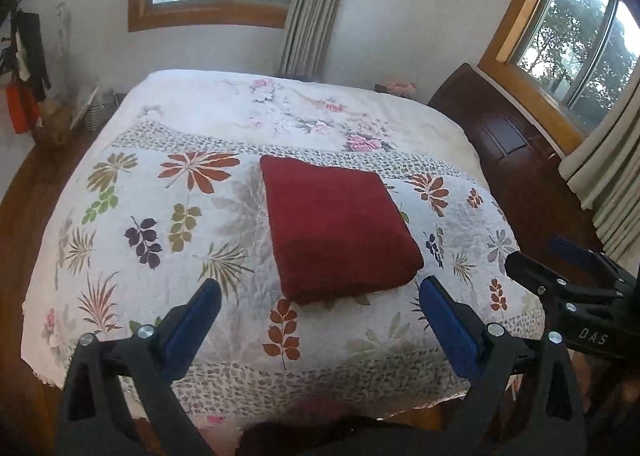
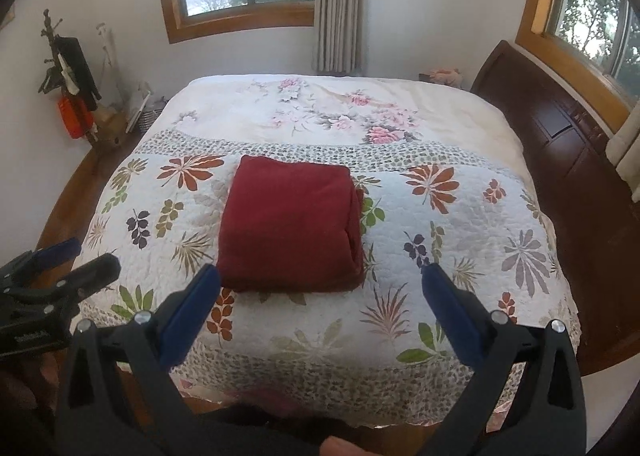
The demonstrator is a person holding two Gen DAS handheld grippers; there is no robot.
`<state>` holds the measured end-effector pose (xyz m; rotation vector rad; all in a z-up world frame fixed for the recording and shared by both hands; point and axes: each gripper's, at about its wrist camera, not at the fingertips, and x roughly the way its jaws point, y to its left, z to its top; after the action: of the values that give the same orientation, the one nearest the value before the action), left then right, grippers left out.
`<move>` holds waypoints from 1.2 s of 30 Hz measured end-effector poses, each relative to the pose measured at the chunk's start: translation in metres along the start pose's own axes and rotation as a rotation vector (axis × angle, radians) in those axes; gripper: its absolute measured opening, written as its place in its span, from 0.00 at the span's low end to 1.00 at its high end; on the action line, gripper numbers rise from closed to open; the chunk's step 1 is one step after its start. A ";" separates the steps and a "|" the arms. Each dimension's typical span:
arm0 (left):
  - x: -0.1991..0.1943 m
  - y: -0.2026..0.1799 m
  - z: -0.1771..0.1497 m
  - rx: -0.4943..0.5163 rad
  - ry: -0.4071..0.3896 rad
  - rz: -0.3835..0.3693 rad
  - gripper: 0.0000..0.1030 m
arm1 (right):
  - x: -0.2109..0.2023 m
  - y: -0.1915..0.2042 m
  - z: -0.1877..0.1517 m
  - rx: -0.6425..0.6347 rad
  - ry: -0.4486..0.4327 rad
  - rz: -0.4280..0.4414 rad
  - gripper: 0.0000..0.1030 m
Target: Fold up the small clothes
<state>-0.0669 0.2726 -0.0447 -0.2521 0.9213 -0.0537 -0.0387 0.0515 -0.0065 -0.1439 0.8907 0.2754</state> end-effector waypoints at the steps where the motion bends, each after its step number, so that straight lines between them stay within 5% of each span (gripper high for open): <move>1: -0.002 0.000 -0.001 -0.005 0.001 0.001 0.96 | 0.000 0.000 0.001 -0.001 -0.001 0.000 0.97; 36: -0.011 -0.012 -0.001 -0.008 0.025 -0.023 0.96 | 0.001 0.005 0.007 0.026 -0.017 -0.007 0.97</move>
<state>-0.0736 0.2625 -0.0337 -0.2698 0.9435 -0.0749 -0.0341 0.0578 -0.0034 -0.1208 0.8762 0.2584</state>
